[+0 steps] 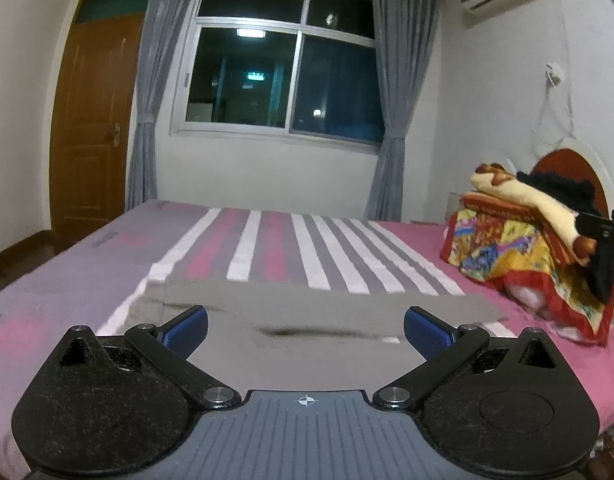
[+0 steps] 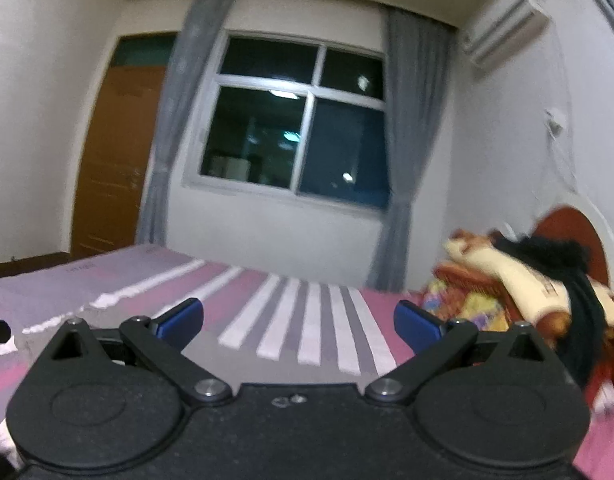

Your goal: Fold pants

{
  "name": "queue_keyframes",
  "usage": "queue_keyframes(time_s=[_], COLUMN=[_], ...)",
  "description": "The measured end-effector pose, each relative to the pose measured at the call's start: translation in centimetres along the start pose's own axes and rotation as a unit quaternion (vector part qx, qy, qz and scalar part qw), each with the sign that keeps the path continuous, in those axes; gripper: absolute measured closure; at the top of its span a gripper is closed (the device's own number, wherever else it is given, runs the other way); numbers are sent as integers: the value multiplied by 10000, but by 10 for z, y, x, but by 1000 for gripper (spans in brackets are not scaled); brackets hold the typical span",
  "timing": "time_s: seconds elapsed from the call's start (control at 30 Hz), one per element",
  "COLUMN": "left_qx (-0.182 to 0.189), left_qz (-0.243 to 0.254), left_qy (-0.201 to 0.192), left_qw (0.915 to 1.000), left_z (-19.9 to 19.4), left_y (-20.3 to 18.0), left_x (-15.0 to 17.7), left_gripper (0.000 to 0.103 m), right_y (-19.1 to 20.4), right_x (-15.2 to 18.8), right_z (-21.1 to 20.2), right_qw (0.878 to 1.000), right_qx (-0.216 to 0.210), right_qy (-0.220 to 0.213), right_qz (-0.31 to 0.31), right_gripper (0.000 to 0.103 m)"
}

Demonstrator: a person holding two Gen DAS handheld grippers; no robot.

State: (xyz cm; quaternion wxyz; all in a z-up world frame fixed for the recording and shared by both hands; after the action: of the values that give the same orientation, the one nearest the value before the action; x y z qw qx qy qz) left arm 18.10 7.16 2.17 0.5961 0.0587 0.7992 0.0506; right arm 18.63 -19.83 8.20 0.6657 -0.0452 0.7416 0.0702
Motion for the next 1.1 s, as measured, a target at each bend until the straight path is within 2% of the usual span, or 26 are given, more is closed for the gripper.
queue_keyframes(time_s=[0.07, 0.2, 0.33, 0.47, 0.5, 0.53, 0.57, 0.67, 0.77, 0.9, 0.97, 1.0, 1.03, 1.07, 1.1], left_qx=[-113, 1, -271, -111, -111, -105, -94, 48, 404, 610, 784, 863, 966, 1051, 1100], left_qz=[150, 253, 347, 406, 450, 554, 630, 630, 412, 389, 409, 419, 379, 337, 338], left_qy=[38, 103, 509, 1019, 1106, 1235, 1414, 1752, 1876, 2154, 2378, 2456, 2437, 2410, 2402], left_qw=[9998, 9996, 9977, 9939, 9928, 9907, 9879, 9825, 9805, 9738, 9673, 9646, 9643, 9642, 9639], left_z=[20, 67, 134, 209, 226, 247, 267, 331, 386, 448, 473, 484, 486, 490, 494], left_y=[17, 52, 103, 152, 162, 173, 183, 220, 246, 267, 267, 267, 266, 264, 262], left_x=[-9, -19, -7, 22, 31, 41, 52, 77, 95, 120, 134, 140, 145, 148, 149], left_gripper=[0, 0, 0, 1, 7, 24, 33, 33, 33, 33, 33, 33, 33, 33, 33], right_y=[0, 4, 12, 21, 26, 29, 35, 53, 74, 97, 102, 102, 101, 101, 98], right_x=[-10, -23, -16, 12, 25, 36, 45, 80, 114, 152, 175, 187, 202, 214, 226], right_z=[18, 63, 122, 198, 212, 233, 249, 305, 355, 410, 434, 448, 460, 467, 474], right_qw=[9998, 9988, 9972, 9921, 9905, 9882, 9864, 9768, 9660, 9557, 9499, 9461, 9408, 9351, 9309], right_qx=[-210, -481, -639, -843, -906, -981, -1045, -1420, -1708, -1899, -1916, -1899, -1873, -1832, -1769], right_qy=[-19, 102, 374, 920, 1033, 1169, 1258, 1564, 1871, 2157, 2366, 2511, 2699, 2901, 3048], right_qz=[15, -34, -108, -115, -108, -128, -186, -361, -509, -629, -703, -763, -834, -889, -962], right_gripper=[1, 1, 1, 3, 3, 3, 4, 5, 5, 7, 11, 23, 52, 61, 60])
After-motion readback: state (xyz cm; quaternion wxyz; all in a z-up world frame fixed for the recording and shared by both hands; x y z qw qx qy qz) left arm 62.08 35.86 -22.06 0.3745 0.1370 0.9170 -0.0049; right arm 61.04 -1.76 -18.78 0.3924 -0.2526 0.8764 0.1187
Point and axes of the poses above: each gripper's, at about its wrist camera, not at the fingertips, and z roughly the way its jaws point, y to its left, x to its underside, the point moved 9 cm from there along z, roughly the way its jaws point, and after that the axes turned 15 degrees about z, right-handed, at the moved point
